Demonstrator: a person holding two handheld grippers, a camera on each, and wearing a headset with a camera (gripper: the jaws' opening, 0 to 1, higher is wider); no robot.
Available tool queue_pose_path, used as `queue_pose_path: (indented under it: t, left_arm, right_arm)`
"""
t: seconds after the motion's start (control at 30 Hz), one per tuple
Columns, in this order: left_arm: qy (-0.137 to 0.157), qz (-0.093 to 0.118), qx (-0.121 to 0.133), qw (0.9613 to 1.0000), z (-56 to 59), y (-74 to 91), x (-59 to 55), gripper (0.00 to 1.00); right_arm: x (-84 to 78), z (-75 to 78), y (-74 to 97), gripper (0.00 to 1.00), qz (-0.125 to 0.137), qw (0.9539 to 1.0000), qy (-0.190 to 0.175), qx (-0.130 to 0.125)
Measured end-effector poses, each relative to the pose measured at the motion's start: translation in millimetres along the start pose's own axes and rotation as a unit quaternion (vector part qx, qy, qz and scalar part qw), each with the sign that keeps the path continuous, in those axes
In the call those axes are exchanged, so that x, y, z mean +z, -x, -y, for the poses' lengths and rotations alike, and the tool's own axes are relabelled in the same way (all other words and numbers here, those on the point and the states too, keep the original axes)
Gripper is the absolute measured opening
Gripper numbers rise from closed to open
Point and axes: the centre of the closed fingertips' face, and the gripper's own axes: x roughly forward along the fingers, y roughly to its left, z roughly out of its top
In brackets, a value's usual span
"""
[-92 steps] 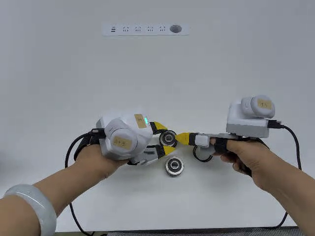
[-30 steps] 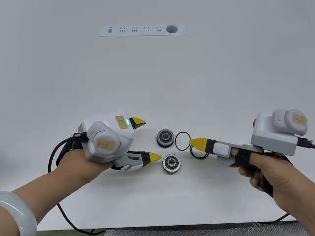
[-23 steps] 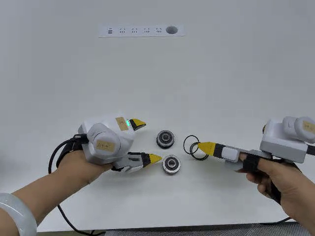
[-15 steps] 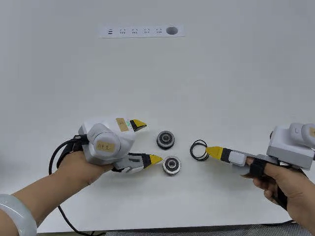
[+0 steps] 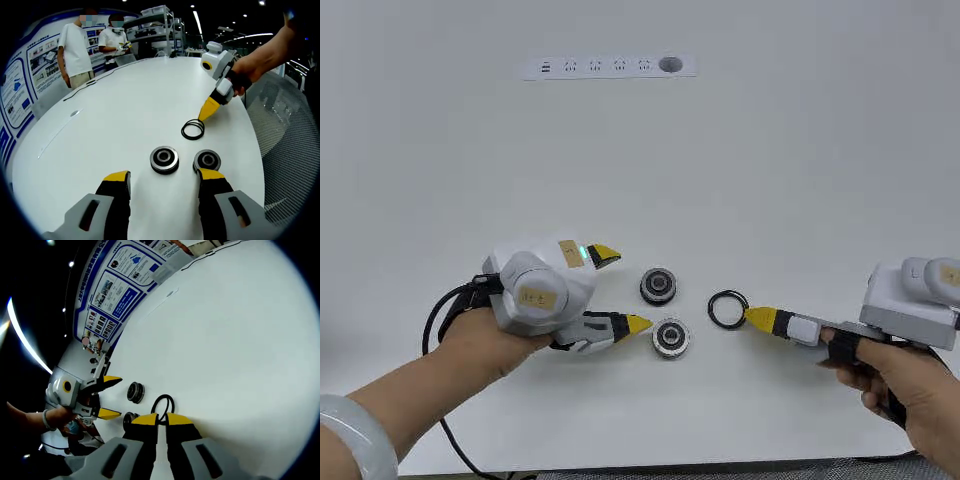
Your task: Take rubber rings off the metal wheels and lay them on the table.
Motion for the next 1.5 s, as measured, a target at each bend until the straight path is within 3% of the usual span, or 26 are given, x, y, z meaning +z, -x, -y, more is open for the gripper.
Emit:
queue_pose_path:
  t: [0.2, 0.43, 0.6, 0.73, 1.07, 1.5]
  left_arm:
    - [0.000, 0.002, 0.000, 1.0000, -0.3, -0.5, 2.6, 0.54]
    - [0.002, 0.006, -0.003, 1.0000, 0.3, -2.2, 6.8, 0.51]
    - [0.001, 0.010, -0.005, 0.9999, 2.9, -2.3, 11.6, 0.49]
    - [-0.002, 0.014, -0.009, 0.9999, 4.9, -3.5, 13.8, 0.45]
    - [-0.004, 0.013, -0.010, 0.9999, 5.5, -9.0, 20.7, 0.31]
    - [-0.008, -0.005, -0.017, 0.9998, 4.0, -21.8, 20.4, 0.22]
  right_arm:
    - [-1.0, 0.7, 1.9, 0.13, -0.007, 0.9993, 0.035, -0.009]
    - [1.4, 2.9, 4.7, 0.17, -0.008, 0.9985, 0.052, -0.013]
    - [-1.4, -4.8, 3.0, 0.20, -0.030, 0.9940, 0.104, -0.013]
    - [2.6, -3.8, 1.4, 0.20, -0.024, 0.9938, 0.108, -0.015]
    - [8.4, -18.6, -8.3, 0.20, -0.020, 0.9933, 0.114, 0.005]
    - [9.2, -29.8, -22.8, 0.20, -0.028, 0.9923, 0.118, 0.023]
